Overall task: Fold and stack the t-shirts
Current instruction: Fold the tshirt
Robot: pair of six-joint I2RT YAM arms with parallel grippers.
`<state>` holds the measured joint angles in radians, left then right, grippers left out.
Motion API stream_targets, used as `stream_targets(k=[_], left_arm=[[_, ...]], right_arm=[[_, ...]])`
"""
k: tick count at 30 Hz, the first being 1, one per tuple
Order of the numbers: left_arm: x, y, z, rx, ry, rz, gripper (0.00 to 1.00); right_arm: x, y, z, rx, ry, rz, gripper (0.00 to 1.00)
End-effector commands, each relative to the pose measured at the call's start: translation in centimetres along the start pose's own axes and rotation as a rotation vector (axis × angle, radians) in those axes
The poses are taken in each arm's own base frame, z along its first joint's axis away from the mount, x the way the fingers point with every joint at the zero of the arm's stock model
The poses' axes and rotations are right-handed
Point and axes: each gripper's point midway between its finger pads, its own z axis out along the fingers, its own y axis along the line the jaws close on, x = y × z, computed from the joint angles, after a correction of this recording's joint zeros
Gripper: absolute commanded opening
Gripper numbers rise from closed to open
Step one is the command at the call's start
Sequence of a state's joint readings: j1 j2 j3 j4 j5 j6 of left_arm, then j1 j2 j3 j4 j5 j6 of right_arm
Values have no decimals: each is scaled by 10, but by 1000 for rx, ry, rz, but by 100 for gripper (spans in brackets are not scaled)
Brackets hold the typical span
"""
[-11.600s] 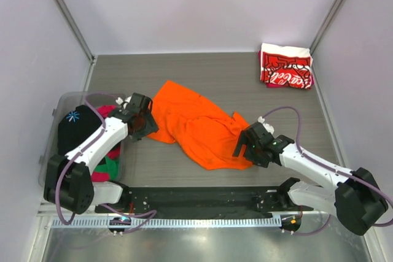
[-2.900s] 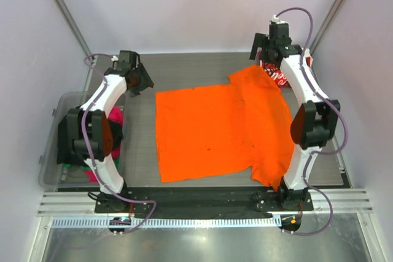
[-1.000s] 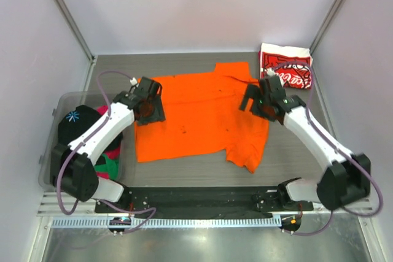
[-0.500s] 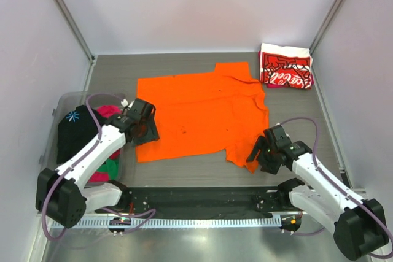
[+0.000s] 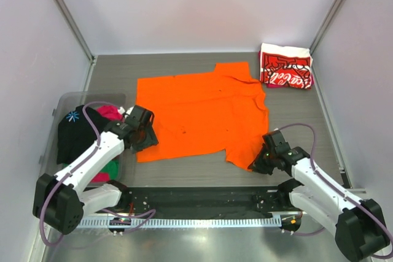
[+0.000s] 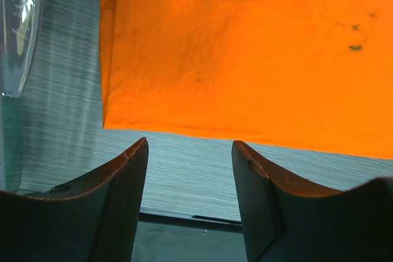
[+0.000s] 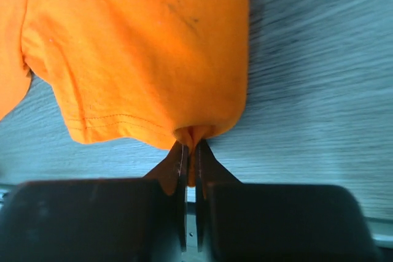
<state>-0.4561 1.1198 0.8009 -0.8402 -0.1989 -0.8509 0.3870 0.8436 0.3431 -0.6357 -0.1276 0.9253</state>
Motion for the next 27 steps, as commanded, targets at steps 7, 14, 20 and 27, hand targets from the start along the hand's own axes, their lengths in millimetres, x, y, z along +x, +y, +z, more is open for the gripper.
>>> stream_targets(k=[7,14,20,27], left_arm=[[12,26,17,-100,-32,-120,57],[34,40,27,-135,6,-199,52],[45,51,27,-122,-23,-237,50],[58,47,39,-128,16,-214,47]], right_arm=[[-56,3,-66,71,-321,56,1],[-69,-4,-83,110,-407,76,1],[-72,-5,-84,118,-425,70,1],[-70,-2,-77,111,-398,59,1]])
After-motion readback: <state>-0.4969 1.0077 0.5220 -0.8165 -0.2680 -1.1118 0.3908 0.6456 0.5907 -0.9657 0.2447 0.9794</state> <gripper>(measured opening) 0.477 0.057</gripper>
